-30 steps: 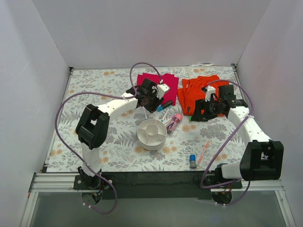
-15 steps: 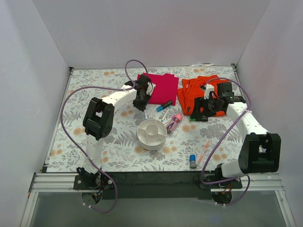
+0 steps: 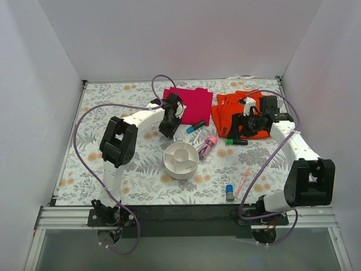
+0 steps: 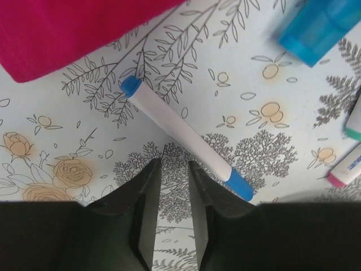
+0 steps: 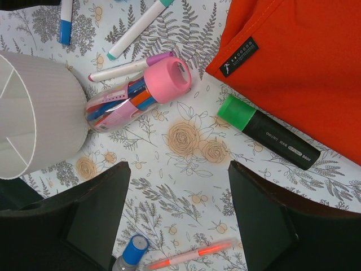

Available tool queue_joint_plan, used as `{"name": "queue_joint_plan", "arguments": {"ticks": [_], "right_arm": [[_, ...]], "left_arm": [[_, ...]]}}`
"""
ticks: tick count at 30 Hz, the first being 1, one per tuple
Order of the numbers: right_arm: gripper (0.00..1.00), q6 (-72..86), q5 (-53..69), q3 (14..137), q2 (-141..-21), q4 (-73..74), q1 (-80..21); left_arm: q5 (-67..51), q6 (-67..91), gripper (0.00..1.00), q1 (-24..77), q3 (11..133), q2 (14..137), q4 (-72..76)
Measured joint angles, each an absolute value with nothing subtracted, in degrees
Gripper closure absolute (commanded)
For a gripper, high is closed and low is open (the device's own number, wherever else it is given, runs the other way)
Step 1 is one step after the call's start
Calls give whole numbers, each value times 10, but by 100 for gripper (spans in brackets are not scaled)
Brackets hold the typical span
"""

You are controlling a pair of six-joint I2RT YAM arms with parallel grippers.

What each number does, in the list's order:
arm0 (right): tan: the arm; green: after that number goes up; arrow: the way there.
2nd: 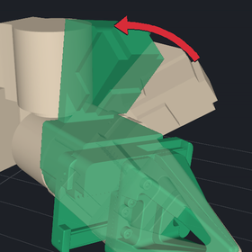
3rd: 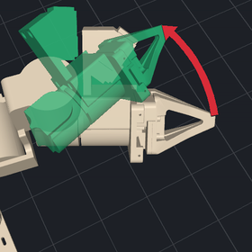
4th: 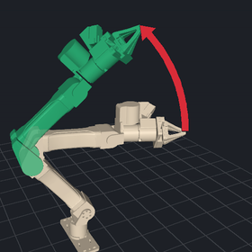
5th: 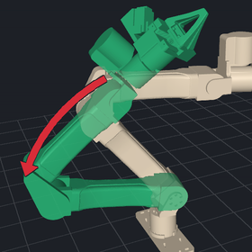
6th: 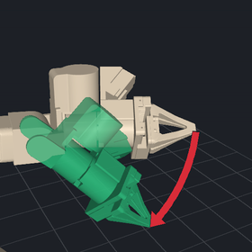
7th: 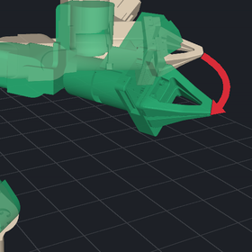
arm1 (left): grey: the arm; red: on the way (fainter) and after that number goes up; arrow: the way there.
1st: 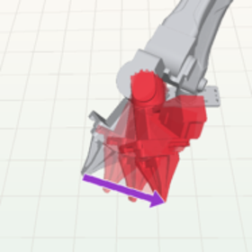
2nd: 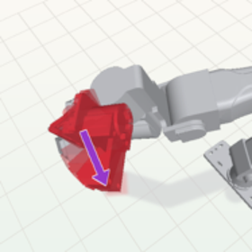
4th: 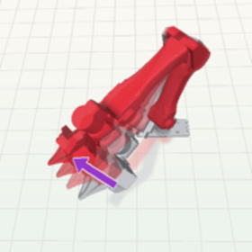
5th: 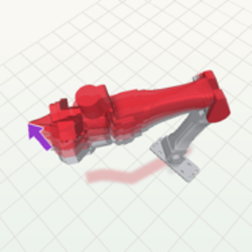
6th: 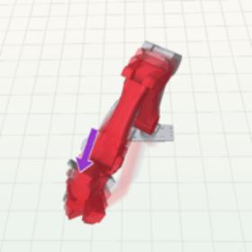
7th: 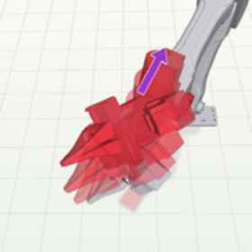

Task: Sort the stationery into containers
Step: Pick up the pen from the center of the board.

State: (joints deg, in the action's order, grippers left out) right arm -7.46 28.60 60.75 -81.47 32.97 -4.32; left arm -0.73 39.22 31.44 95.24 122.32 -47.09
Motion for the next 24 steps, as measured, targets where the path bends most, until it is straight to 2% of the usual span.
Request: {"name": "queue_joint_plan", "arguments": {"ticks": [5, 8, 10, 16, 20, 24], "right_arm": [[21, -76, 282, 608, -813, 330, -43], [21, -78, 280, 606, -804, 330, -43], [21, -79, 280, 601, -797, 330, -43], [21, -79, 281, 587, -794, 331, -43], [21, -84, 282, 587, -794, 331, -43], [21, -90, 282, 587, -794, 331, -43]], "left_arm": [[-11, 319, 65, 317, 980, 1225, -503], [-46, 206, 58, 307, 974, 1200, -498], [-109, 105, 52, 285, 949, 1162, -495], [-237, -213, 51, 207, 881, 1049, -514], [-305, -367, 51, 191, 909, 1078, -561], [-344, -462, 46, 190, 900, 1106, -543]]}}
